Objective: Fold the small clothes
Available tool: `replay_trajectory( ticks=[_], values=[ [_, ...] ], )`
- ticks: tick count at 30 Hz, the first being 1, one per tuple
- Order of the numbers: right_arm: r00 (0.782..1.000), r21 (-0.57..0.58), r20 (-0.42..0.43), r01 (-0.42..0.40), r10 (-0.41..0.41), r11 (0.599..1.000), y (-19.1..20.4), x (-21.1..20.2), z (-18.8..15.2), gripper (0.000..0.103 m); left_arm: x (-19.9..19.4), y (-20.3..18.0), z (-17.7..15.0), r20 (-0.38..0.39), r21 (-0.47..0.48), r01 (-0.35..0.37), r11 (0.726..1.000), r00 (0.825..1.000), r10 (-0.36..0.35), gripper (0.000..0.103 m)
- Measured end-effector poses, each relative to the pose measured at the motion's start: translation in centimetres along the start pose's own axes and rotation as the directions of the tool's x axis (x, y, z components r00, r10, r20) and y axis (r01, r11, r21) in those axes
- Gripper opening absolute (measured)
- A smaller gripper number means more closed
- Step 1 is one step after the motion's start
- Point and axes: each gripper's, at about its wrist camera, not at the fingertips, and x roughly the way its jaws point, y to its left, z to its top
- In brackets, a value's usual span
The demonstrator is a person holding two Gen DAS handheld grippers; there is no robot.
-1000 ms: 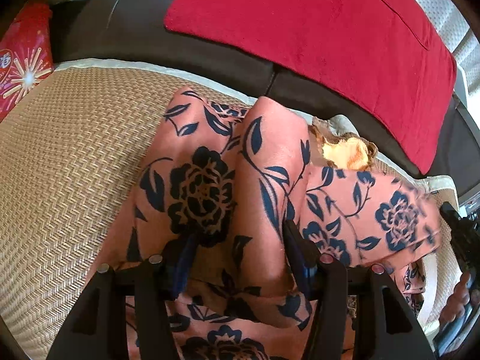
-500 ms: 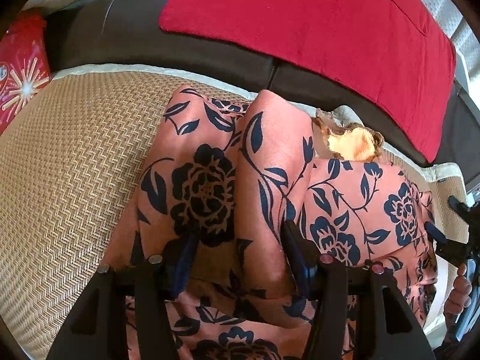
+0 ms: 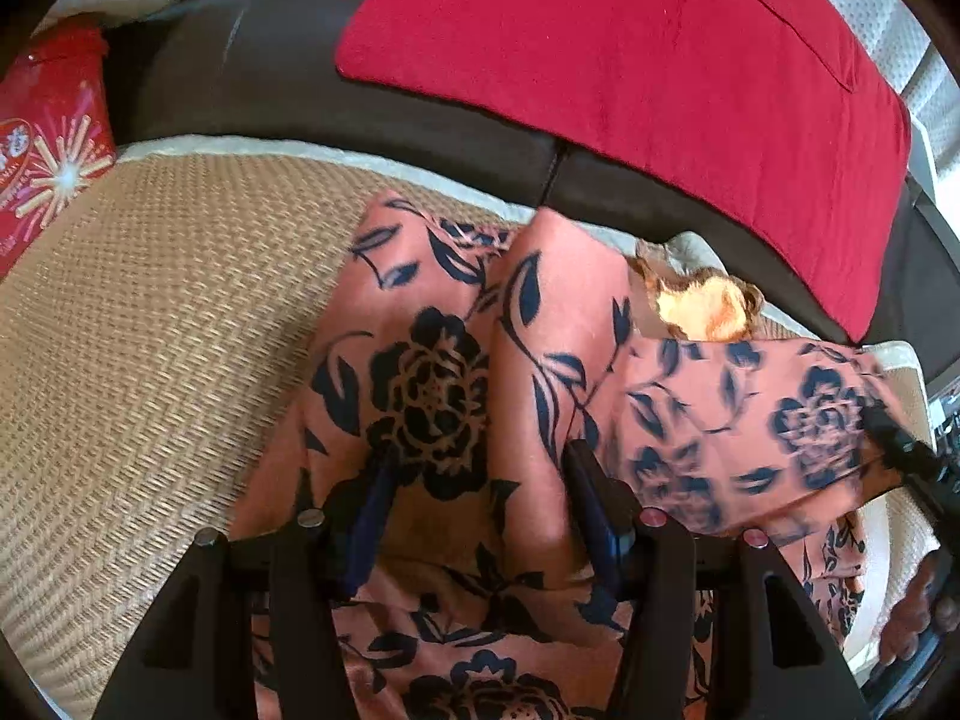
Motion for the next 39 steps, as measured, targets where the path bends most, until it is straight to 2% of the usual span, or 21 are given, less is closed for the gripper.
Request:
replay_trajectory(
  ticks=[4, 7, 8, 9, 10, 11, 13, 14, 15, 17, 18, 20, 23, 26, 28, 29, 30, 31, 33, 37, 39],
  values=[
    [0.989, 0.058, 0.074, 0.123, -0.127, 0.991, -2.4, -2.0, 0.5, 0.013, -0.7, 0.0, 0.1, 0.033, 0.019, -0.053, 0.998, 0.998, 0.053, 0.058],
    [0.980, 0.126, 0.041, 0.190, -0.197, 0.974, -5.3, -2.0, 0.7, 0.013, -0.4, 0.0, 0.1, 0.024, 0.037, -0.082, 0.996, 0.996, 0.081, 0.058],
    [0.981, 0.150, -0.025, 0.196, -0.195, 0.969, -6.5, -1.2, 0.6, 0.013, -0.2, -0.2, 0.0, 0.013, 0.047, -0.096, 0.994, 0.995, 0.095, 0.058],
    [0.978, 0.175, -0.126, 0.184, -0.163, 0.967, -7.8, 0.4, 0.2, 0.014, 0.2, -0.2, -0.1, 0.005, 0.061, -0.113, 0.992, 0.994, 0.113, 0.058],
    [0.976, 0.218, -0.165, 0.173, -0.138, 0.961, -8.9, 1.2, -0.3, 0.017, 0.5, -0.5, -0.1, 0.005, 0.080, -0.131, 0.988, 0.991, 0.131, 0.058],
    [0.979, 0.285, -0.176, 0.148, -0.101, 0.947, -10.1, 1.6, -0.7, 0.017, 0.5, -0.7, -0.2, 0.009, 0.095, -0.145, 0.985, 0.989, 0.145, 0.058],
    [0.983, 0.345, -0.172, 0.119, -0.062, 0.931, -11.0, 0.9, -0.2, 0.019, 0.5, -1.2, -0.2, 0.020, 0.115, -0.162, 0.980, 0.987, 0.161, 0.058],
    [0.985, 0.353, -0.153, 0.129, -0.079, 0.927, -11.1, 0.1, 0.3, 0.019, 0.5, -1.3, -0.3, 0.024, 0.118, -0.167, 0.979, 0.986, 0.165, 0.058],
    [0.987, 0.356, -0.095, 0.154, -0.128, 0.922, -11.5, -1.7, 0.7, 0.021, 0.6, -1.4, -0.3, 0.024, 0.120, -0.172, 0.978, 0.985, 0.170, 0.058],
    [0.969, 0.348, 0.023, 0.224, -0.247, 0.910, -11.5, -4.5, 1.4, 0.022, 0.7, -1.6, -0.3, 0.026, 0.130, -0.185, 0.974, 0.983, 0.183, 0.058],
    [0.964, 0.339, 0.076, 0.216, -0.255, 0.916, -11.2, -5.4, 1.7, 0.022, 0.8, -1.7, -0.3, 0.027, 0.133, -0.190, 0.973, 0.982, 0.188, 0.058],
    [0.978, 0.290, 0.113, 0.136, -0.175, 0.947, -10.1, -5.6, 2.2, 0.023, 0.9, -1.9, -0.3, 0.031, 0.137, -0.198, 0.970, 0.980, 0.196, 0.058],
    [0.993, 0.190, 0.058, 0.095, -0.107, 0.977, -7.3, -3.4, 2.4, 0.022, 1.1, -2.4, -0.6, 0.034, 0.151, -0.212, 0.965, 0.977, 0.209, 0.058],
    [0.991, 0.107, -0.009, 0.131, -0.131, 0.986, -5.5, -1.0, 2.2, 0.022, 1.1, -2.3, -0.8, 0.037, 0.164, -0.223, 0.961, 0.975, 0.220, 0.058],
    [0.975, 0.057, -0.088, 0.211, -0.206, 0.976, -4.9, 0.9, 1.6, 0.023, 1.1, -2.3, -0.8, 0.036, 0.166, -0.228, 0.959, 0.974, 0.225, 0.058],
    [0.956, 0.041, -0.136, 0.266, -0.258, 0.963, -5.2, 1.9, 1.3, 0.021, 1.1, -2.3, -0.8, 0.036, 0.167, -0.228, 0.959, 0.974, 0.225, 0.058],
    [0.945, 0.039, -0.175, 0.286, -0.275, 0.957, -5.9, 2.5, 1.0, 0.021, 1.0, -2.2, -0.9, 0.036, 0.169, -0.229, 0.959, 0.973, 0.226, 0.058],
    [0.952, 0.049, -0.162, 0.270, -0.259, 0.962, -6.3, 2.2, 0.9, 0.021, 0.9, -2.2, -1.0, 0.038, 0.170, -0.233, 0.957, 0.973, 0.230, 0.058],
    [0.948, 0.079, -0.176, 0.282, -0.265, 0.956, -7.2, 0.6, 1.1, 0.021, 1.0, -2.2, -1.0, 0.044, 0.173, -0.243, 0.954, 0.970, 0.239, 0.058],
    [0.969, 0.119, -0.073, 0.244, -0.236, 0.963, -7.2, -2.0, 1.8, 0.022, 0.9, -2.3, -1.2, 0.051, 0.180, -0.255, 0.950, 0.967, 0.250, 0.058],
    [0.981, 0.103, -0.050, 0.191, -0.187, 0.976, -6.3, -1.8, 2.1, 0.022, 0.9, -2.4, -1.3, 0.056, 0.189, -0.268, 0.945, 0.964, 0.262, 0.058]
  ],
)
